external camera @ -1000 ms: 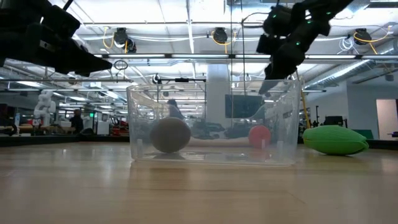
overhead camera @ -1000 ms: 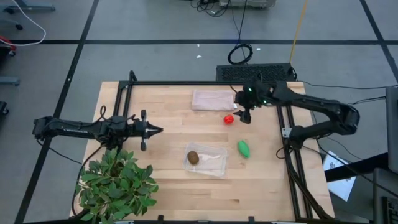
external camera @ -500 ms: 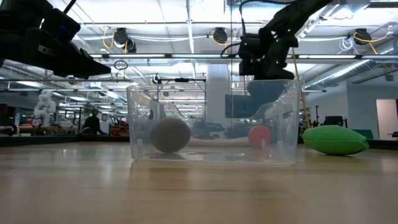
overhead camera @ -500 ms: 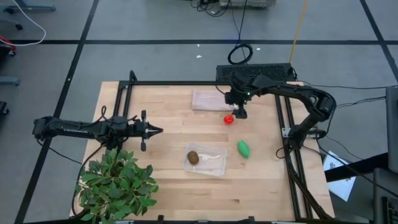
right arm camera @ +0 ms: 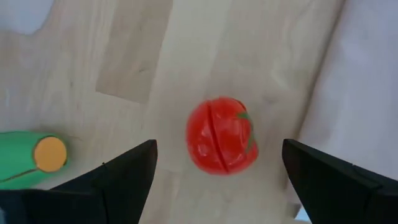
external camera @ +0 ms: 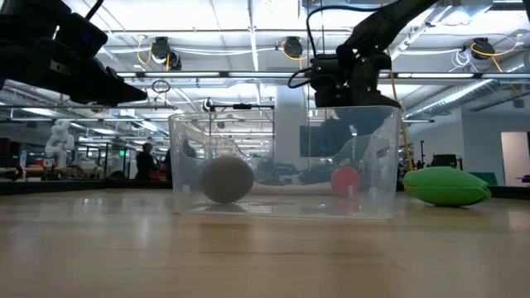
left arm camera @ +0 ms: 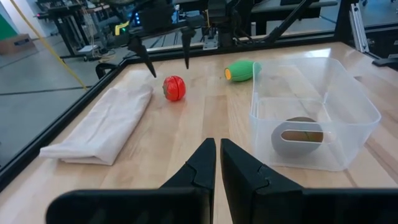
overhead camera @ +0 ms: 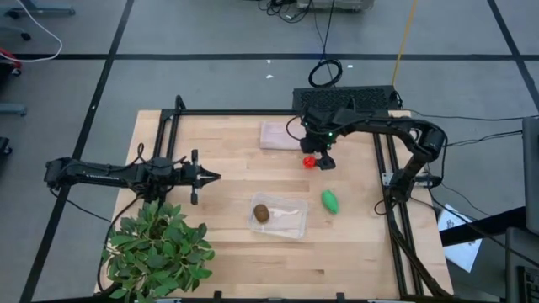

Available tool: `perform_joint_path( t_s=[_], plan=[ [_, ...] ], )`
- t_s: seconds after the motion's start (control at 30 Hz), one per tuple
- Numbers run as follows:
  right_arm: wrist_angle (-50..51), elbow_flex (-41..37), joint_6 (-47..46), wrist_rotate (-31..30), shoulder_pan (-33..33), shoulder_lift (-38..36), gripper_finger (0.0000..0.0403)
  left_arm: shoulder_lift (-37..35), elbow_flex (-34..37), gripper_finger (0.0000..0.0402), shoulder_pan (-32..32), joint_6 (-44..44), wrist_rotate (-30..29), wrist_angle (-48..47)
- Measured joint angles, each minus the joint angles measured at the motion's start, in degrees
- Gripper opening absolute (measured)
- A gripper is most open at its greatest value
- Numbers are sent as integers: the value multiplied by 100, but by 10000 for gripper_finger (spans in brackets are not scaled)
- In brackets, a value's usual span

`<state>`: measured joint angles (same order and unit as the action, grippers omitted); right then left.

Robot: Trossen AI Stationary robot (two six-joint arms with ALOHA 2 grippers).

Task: Pick and placing Produce into tupperware
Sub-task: Put the tomato into the transparent bin

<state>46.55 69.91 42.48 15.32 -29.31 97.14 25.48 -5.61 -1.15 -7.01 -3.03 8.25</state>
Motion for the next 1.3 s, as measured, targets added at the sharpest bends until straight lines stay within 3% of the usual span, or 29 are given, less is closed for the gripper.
perform_joint_path(
  t_s=[0.4,1.3],
  plan=[
    [-399,-145,480,-477,401,-2,338,2,0,28,0,0,4,-96],
    [-1783,-1147,187,-481,395,-4,334,2,0,28,0,-13,9,-105]
  ],
)
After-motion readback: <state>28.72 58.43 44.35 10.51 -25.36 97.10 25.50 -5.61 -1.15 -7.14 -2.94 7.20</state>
